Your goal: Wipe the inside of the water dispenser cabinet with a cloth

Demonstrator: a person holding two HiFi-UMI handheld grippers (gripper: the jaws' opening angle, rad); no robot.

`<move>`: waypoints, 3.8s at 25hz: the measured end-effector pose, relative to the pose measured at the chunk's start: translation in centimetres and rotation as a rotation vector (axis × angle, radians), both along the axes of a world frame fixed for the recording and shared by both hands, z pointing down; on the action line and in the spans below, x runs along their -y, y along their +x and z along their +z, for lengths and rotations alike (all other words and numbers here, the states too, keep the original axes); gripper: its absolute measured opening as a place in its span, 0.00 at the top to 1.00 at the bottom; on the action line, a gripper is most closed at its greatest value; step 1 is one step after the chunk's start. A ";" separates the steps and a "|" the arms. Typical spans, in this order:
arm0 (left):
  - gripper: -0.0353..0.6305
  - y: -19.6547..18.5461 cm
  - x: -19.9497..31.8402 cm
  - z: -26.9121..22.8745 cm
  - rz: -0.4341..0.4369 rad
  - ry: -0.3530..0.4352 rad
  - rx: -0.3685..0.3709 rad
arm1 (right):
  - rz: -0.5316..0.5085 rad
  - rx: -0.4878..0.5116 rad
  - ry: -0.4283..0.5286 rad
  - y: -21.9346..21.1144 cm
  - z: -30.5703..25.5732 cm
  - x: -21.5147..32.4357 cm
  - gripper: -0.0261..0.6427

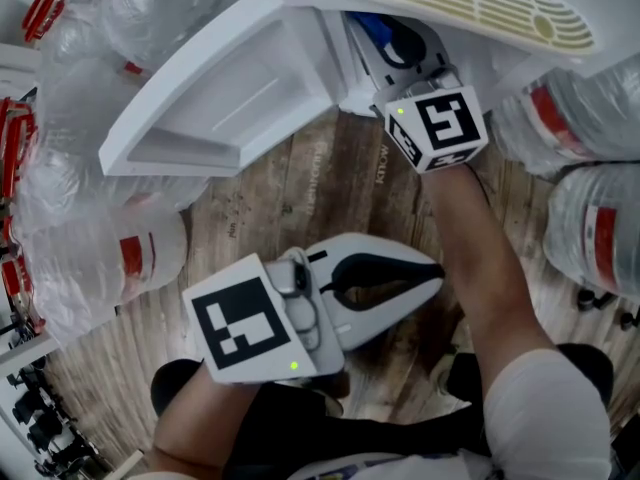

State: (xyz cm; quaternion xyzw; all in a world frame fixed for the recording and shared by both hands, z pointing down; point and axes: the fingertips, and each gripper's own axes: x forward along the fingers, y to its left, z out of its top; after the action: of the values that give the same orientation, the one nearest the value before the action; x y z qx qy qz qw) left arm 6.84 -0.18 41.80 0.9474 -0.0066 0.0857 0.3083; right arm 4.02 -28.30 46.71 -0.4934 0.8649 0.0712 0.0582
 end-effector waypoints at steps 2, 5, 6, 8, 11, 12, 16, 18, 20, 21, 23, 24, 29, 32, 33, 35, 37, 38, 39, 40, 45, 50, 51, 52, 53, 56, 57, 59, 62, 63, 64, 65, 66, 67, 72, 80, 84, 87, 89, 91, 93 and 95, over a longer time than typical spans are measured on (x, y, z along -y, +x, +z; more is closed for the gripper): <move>0.94 0.0 0.0 0.0 -0.001 0.000 -0.002 | -0.009 0.022 0.012 -0.1 -0.1 -0.8 0.86; 0.94 0.2 -0.1 0.0 -0.001 0.000 0.000 | -0.013 0.042 0.027 -0.1 -0.2 -1.5 0.86; 0.94 0.3 -0.1 0.0 0.000 0.000 0.001 | -0.007 0.050 0.034 0.1 -0.2 -1.5 0.86; 0.94 0.5 -0.1 0.1 0.005 0.001 0.004 | 0.028 0.067 0.038 1.2 -0.2 -1.2 0.86; 0.94 0.7 -0.4 0.2 0.012 0.006 0.007 | 0.102 0.072 0.030 3.4 0.2 0.1 0.86; 0.94 0.7 -0.4 0.3 0.012 0.006 0.007 | 0.123 0.072 0.023 4.1 0.4 0.7 0.86; 0.94 0.6 -0.5 0.3 0.008 0.007 0.006 | 0.200 0.052 0.018 6.5 0.7 3.3 0.86; 0.94 0.5 -0.5 0.4 0.005 0.002 0.007 | 0.235 0.051 0.008 7.6 1.0 4.8 0.86; 0.94 0.5 -0.5 0.4 0.004 0.003 0.006 | 0.263 0.048 -0.001 8.3 1.3 6.3 0.86; 0.94 0.5 -0.5 0.4 0.003 0.005 0.004 | 0.269 0.041 -0.005 8.4 1.5 6.9 0.86; 0.94 0.4 -0.5 0.3 -0.001 0.006 0.000 | 0.264 0.020 -0.013 8.0 2.0 8.0 0.86; 0.94 0.4 -0.5 0.2 -0.003 0.006 -0.001 | 0.259 0.009 -0.021 7.7 2.4 8.5 0.86; 0.94 0.2 -0.5 0.2 -0.013 -0.003 -0.002 | 0.254 -0.013 -0.127 6.9 6.4 10.3 0.86; 0.94 0.1 -0.4 0.0 -0.019 -0.002 -0.006 | 0.260 -0.001 -0.196 6.8 9.0 10.6 0.86; 0.94 0.1 -0.4 -0.1 -0.020 -0.002 -0.007 | 0.266 0.003 -0.215 6.8 9.8 10.6 0.86; 0.94 0.0 -0.5 -0.3 -0.019 0.001 -0.011 | 0.278 0.004 -0.251 7.0 11.2 10.7 0.86; 0.94 -0.2 -0.5 -0.3 -0.021 0.003 -0.014 | 0.283 -0.014 -0.293 7.0 12.8 10.7 0.86; 0.94 -0.3 -0.6 -0.3 -0.022 0.003 -0.012 | 0.281 -0.029 -0.316 6.8 13.7 10.8 0.86; 0.94 -0.4 -0.6 -0.3 -0.023 0.003 -0.010 | 0.278 -0.041 -0.338 6.7 14.5 10.8 0.86; 0.94 -0.4 -0.6 -0.3 -0.024 0.003 -0.009 | 0.277 -0.050 -0.358 6.7 15.2 10.8 0.86; 0.94 -0.9 -0.5 -0.3 -0.031 0.000 -0.008 | 0.278 -0.061 -0.362 6.5 15.4 10.3 0.86; 0.94 -0.8 -0.5 -0.4 -0.027 0.008 -0.014 | 0.289 -0.051 -0.277 6.1 12.0 9.2 0.86; 0.94 -0.8 -0.6 -0.4 -0.026 0.009 -0.014 | 0.297 -0.045 -0.249 6.2 11.0 9.1 0.86; 0.94 -0.8 -0.6 -0.4 -0.024 0.010 -0.014 | 0.307 -0.038 -0.216 6.4 9.8 8.9 0.86; 0.94 -0.7 -0.6 -0.4 -0.024 0.010 -0.014 | 0.318 -0.030 -0.181 6.6 8.5 8.7 0.86; 0.94 -0.7 -0.7 -0.4 -0.022 0.009 -0.013 | 0.342 -0.005 -0.075 7.1 4.3 8.0 0.86; 0.94 -0.7 -0.7 -0.3 -0.022 0.009 -0.013 | 0.350 0.006 -0.045 7.4 3.0 7.7 0.86; 0.94 -0.7 -0.7 -0.4 -0.022 0.011 -0.013 | 0.366 0.024 0.000 7.9 0.9 7.4 0.86; 0.94 -0.7 -0.8 -0.4 -0.021 0.012 -0.012 | 0.384 0.037 0.014 9.0 0.0 7.7 0.86; 0.94 -0.7 -0.8 -0.4 -0.021 0.012 -0.011 | 0.390 0.033 0.003 9.4 0.4 8.0 0.86; 0.94 -0.7 -0.8 -0.3 -0.022 0.010 -0.010 | 0.393 0.026 -0.015 9.7 1.2 8.3 0.86; 0.94 -0.7 -0.8 -0.3 -0.024 0.008 -0.009 | 0.394 0.017 -0.037 9.9 2.2 8.5 0.86; 0.94 -0.7 -0.8 -0.3 -0.026 0.006 -0.008 | 0.395 0.008 -0.060 10.0 3.2 8.7 0.86; 0.94 -0.7 -0.8 -0.3 -0.027 0.005 -0.007 | 0.396 -0.002 -0.082 10.1 4.3 8.9 0.86; 0.94 -0.5 -0.8 -0.1 -0.022 0.005 -0.003 | 0.390 -0.036 -0.186 10.2 8.6 9.4 0.86; 0.94 -0.5 -0.8 0.0 -0.022 0.003 -0.003 | 0.388 -0.054 -0.366 10.3 14.9 9.7 0.86; 0.94 -0.6 -0.8 0.0 -0.021 -0.001 0.000 | 0.401 -0.037 -0.410 10.6 15.8 9.4 0.86; 0.94 -0.7 -0.9 -0.1 -0.015 0.003 -0.007 | 0.414 -0.014 -0.373 10.6 14.3 8.9 0.86; 0.94 -0.7 -0.9 -0.1 -0.014 0.004 -0.009 | 0.413 -0.004 -0.311 10.4 12.1 8.5 0.86; 0.94 -0.6 -0.9 -0.2 -0.012 0.005 -0.010 | 0.422 0.003 -0.229 10.5 9.2 8.1 0.86; 0.94 -0.5 -0.9 -0.1 -0.011 0.005 -0.010 | 0.449 0.010 -0.148 10.9 6.3 7.6 0.86; 0.94 -0.5 -1.0 -0.1 -0.008 0.005 -0.009 | 0.487 0.026 -0.084 11.6 4.0 7.2 0.87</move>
State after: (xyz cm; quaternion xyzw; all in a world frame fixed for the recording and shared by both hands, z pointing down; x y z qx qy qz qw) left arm 6.37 0.78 41.73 0.9486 -0.0093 0.0801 0.3062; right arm 15.63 -35.45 50.68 -0.6902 0.7219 0.0406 0.0300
